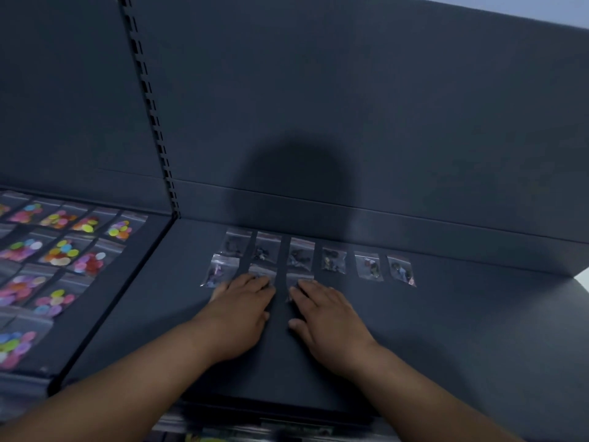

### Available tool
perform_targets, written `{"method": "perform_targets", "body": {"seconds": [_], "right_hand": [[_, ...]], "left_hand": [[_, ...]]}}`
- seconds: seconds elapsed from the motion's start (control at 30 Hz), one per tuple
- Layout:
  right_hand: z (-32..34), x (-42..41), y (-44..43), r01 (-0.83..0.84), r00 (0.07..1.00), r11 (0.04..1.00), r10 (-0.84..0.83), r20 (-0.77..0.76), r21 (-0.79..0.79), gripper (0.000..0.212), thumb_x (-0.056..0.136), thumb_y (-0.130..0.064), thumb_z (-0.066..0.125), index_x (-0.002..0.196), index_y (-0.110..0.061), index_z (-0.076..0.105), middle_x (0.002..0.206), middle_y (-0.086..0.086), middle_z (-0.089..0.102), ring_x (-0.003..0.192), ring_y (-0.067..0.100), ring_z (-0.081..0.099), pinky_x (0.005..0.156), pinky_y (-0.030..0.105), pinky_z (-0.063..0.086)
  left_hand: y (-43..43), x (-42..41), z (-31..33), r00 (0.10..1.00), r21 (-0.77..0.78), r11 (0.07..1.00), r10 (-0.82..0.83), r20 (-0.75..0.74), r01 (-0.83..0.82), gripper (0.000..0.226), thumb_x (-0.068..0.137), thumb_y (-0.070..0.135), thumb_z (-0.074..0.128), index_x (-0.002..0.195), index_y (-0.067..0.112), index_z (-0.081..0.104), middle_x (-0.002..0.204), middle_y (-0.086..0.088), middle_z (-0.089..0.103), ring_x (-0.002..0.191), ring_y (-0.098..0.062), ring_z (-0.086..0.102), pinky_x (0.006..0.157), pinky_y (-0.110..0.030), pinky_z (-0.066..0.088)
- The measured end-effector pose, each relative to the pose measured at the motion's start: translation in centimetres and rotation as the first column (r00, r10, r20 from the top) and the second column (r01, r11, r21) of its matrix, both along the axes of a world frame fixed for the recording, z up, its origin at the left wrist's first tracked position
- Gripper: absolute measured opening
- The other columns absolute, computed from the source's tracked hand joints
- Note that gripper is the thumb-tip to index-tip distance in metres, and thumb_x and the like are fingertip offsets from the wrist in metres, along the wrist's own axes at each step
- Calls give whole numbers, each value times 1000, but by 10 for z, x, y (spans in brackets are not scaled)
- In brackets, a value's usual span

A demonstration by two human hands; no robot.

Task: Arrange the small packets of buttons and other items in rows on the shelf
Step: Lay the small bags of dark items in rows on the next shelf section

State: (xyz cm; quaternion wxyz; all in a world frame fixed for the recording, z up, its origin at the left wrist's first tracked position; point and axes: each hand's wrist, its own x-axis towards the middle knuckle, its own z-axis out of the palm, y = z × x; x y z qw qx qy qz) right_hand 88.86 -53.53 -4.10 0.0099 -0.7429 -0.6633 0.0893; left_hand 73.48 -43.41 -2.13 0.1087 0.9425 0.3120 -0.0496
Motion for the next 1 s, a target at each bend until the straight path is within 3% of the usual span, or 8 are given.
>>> {"method": "perform_targets", "body": {"seconds": [0.17,0.27,0.37,0.47,0.57,0.73,0.87,1.0], "right_hand": [[15,0,2,-25,999,990,29,-25,139,72,84,-52,11,142,-19,37,152,5,32,139,25,30,115,39,16],[22,-1,7,-66,998,985,69,-13,158,51,95,-42,35,141,-20,37,151,5,32,138,24,29,116,40,16],[28,-8,13,-101,995,976,100,14,191,51,94,-40,46,141,-21,39,151,5,32,139,24,28,116,41,15],[39,-26,14,-128,992,970,125,30,207,52,94,-41,45,141,-22,37,152,4,30,141,23,24,117,41,14],[49,-51,15,-177,984,966,170,52,190,52,96,-43,39,144,-23,30,156,2,22,144,21,14,118,39,7],[62,-115,29,-255,967,948,247,65,190,53,98,-44,32,147,-22,27,157,3,18,145,22,11,118,38,4],[65,-194,41,-320,948,924,314,58,209,72,87,-57,9,146,-22,29,156,4,23,145,23,15,117,40,7],[68,-281,54,-378,925,913,380,23,153,57,98,-48,31,148,-24,20,158,0,12,145,20,7,119,39,3]], "left_hand": [[-6,-3,6,990,22,997,68,122,-71,56,98,36,39,149,27,19,160,7,9,147,-14,2,117,-34,1],[-11,-12,12,971,58,992,95,221,-110,55,94,42,44,145,26,32,156,2,23,146,-20,13,116,-33,7],[-16,-25,21,962,140,979,113,247,-151,52,92,45,47,140,24,40,151,1,33,142,-19,22,113,-33,14],[-19,-43,30,963,197,964,133,234,-181,60,91,50,41,143,23,36,151,-1,34,142,-20,23,113,-34,15],[-20,-69,37,965,231,949,172,197,-216,62,94,50,38,149,25,22,157,1,21,146,-18,12,116,-33,7],[-21,-140,45,941,230,923,263,212,-309,64,95,50,38,150,23,20,158,-1,18,146,-20,10,116,-34,6],[-25,-224,49,918,244,890,339,208,-384,64,94,50,41,149,21,23,155,-2,24,143,-21,17,115,-35,12],[-26,-317,52,888,257,854,405,217,-453,62,92,49,47,146,22,31,153,-4,30,142,-24,22,114,-38,16]]}}
